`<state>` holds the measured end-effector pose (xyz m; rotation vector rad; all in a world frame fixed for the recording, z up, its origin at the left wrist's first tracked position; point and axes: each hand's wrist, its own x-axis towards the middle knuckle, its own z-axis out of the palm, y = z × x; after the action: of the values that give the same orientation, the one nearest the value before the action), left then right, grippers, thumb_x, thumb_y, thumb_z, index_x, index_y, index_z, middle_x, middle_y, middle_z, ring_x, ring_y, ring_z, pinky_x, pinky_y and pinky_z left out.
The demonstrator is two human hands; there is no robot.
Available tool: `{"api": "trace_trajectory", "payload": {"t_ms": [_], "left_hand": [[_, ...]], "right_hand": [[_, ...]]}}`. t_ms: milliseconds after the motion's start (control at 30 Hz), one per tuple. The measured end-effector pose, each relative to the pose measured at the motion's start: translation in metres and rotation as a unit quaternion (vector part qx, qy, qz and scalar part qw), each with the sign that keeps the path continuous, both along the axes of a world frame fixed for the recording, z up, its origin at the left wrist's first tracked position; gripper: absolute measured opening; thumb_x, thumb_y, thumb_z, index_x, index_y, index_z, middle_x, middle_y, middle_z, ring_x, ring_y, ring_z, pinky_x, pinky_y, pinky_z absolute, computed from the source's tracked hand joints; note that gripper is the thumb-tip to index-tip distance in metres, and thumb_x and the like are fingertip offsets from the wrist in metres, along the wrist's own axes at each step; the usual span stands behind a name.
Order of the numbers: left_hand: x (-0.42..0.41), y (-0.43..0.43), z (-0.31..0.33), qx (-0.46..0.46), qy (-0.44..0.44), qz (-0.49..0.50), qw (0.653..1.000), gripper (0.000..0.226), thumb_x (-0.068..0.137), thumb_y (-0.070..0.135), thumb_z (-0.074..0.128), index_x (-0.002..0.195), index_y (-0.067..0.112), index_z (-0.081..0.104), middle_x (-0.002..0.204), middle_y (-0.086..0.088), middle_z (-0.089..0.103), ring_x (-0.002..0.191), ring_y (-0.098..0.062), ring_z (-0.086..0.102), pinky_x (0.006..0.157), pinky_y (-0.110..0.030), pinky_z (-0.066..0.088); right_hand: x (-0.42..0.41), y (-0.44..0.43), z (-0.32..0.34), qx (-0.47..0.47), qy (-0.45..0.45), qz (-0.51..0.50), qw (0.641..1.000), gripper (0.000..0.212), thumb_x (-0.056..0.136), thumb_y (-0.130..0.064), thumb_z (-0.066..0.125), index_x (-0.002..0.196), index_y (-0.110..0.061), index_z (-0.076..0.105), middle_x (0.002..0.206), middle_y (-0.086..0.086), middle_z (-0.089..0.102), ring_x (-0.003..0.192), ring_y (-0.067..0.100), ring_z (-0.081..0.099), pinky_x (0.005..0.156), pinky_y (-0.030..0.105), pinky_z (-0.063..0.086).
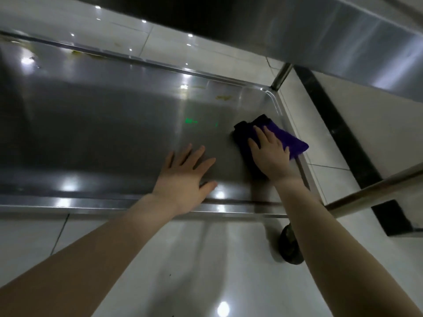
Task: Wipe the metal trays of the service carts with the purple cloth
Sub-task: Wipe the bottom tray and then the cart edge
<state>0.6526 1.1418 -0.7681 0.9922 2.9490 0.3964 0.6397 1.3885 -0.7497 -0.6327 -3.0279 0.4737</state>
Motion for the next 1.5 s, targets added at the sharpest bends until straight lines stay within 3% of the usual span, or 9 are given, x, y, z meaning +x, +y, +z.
{"api": "trace_trajectory", "payload": {"t_ms": [133,233,333,500,667,767,1100,1333,1500], "left_hand": [[-0.029,-0.055,0.013,0.006,0.037,-0.026,0.999,0.057,0.089,0.053,0.041,0.135,0.021,0.053,0.147,-0.003,0.045,0.136,-0.025,0.040,0.113,-0.039,0.025],[-0.042,-0.106,0.018,-0.014,0.040,0.024,0.999,0.068,0.084,0.056,0.027,0.133,0.018,0.057,0.144,-0.008,0.048,0.134,-0.032,0.042,0.112,-0.047,0.027],[-0.037,-0.125,0.017,-0.014,0.026,0.062,0.998,0.073,0.084,0.058,0.020,0.139,0.022,0.050,0.151,-0.005,0.040,0.140,-0.029,0.034,0.116,-0.049,0.020],[-0.032,-0.118,0.019,-0.003,0.019,0.096,0.995,0.074,0.082,0.058,0.016,0.141,0.024,0.047,0.154,-0.001,0.034,0.143,-0.023,0.028,0.117,-0.044,0.015],[-0.034,-0.122,0.015,0.000,0.033,0.087,0.996,0.073,0.085,0.057,0.017,0.135,0.017,0.053,0.145,-0.006,0.045,0.133,-0.027,0.042,0.113,-0.044,0.025],[-0.039,-0.129,0.013,0.014,0.023,0.092,0.995,0.066,0.089,0.052,0.022,0.131,0.014,0.056,0.139,-0.007,0.051,0.125,-0.028,0.049,0.110,-0.040,0.029],[-0.034,-0.128,0.010,0.027,0.047,0.102,0.993,0.057,0.086,0.046,0.036,0.122,0.013,0.064,0.138,-0.008,0.055,0.127,-0.029,0.050,0.108,-0.058,0.030],[-0.037,-0.138,0.014,0.024,0.027,0.085,0.996,0.052,0.092,0.045,0.033,0.125,0.016,0.061,0.134,-0.005,0.056,0.121,-0.029,0.052,0.105,-0.050,0.035],[-0.054,-0.204,0.019,-0.054,0.005,0.010,0.998,0.056,0.094,0.053,0.031,0.140,0.027,0.047,0.149,0.003,0.040,0.133,-0.022,0.042,0.113,-0.041,0.027]], "right_hand": [[0.103,-0.054,-0.006,0.006,0.009,0.143,0.990,0.054,0.096,-0.061,0.020,0.148,-0.049,0.018,0.158,-0.020,0.016,0.146,0.007,0.015,0.118,0.046,0.010],[0.130,-0.059,-0.005,0.019,-0.009,0.159,0.987,0.054,0.095,-0.065,0.017,0.147,-0.051,0.015,0.158,-0.022,0.016,0.145,0.004,0.014,0.118,0.043,0.012],[0.065,-0.032,0.001,0.023,0.006,0.071,0.997,0.051,0.101,-0.045,0.036,0.150,-0.038,0.025,0.160,-0.010,0.019,0.147,0.017,0.018,0.117,0.054,0.013],[-0.068,-0.047,0.011,-0.034,-0.012,-0.149,0.988,0.053,0.101,-0.047,0.029,0.152,-0.034,0.021,0.162,-0.004,0.012,0.148,0.025,0.009,0.113,0.065,0.004],[-0.121,-0.210,-0.005,0.009,0.015,0.194,0.981,0.050,0.100,-0.047,0.031,0.149,-0.037,0.027,0.160,-0.007,0.017,0.146,0.021,0.015,0.112,0.064,0.007],[-0.125,-0.222,-0.003,-0.020,-0.011,0.251,0.968,0.051,0.100,-0.050,0.029,0.150,-0.039,0.025,0.161,-0.009,0.015,0.147,0.020,0.013,0.115,0.060,0.003],[-0.053,0.001,0.014,-0.031,-0.011,-0.177,0.984,0.053,0.100,-0.045,0.031,0.151,-0.032,0.024,0.161,0.001,0.017,0.146,0.031,0.015,0.114,0.064,0.006],[-0.138,-0.253,-0.003,-0.007,0.027,0.195,0.981,0.050,0.101,-0.045,0.031,0.149,-0.034,0.027,0.160,-0.004,0.020,0.146,0.024,0.018,0.116,0.059,0.007],[-0.123,-0.234,-0.001,-0.010,0.039,0.216,0.976,0.049,0.101,-0.048,0.030,0.149,-0.037,0.028,0.160,-0.007,0.021,0.145,0.022,0.021,0.118,0.052,0.009]]}}
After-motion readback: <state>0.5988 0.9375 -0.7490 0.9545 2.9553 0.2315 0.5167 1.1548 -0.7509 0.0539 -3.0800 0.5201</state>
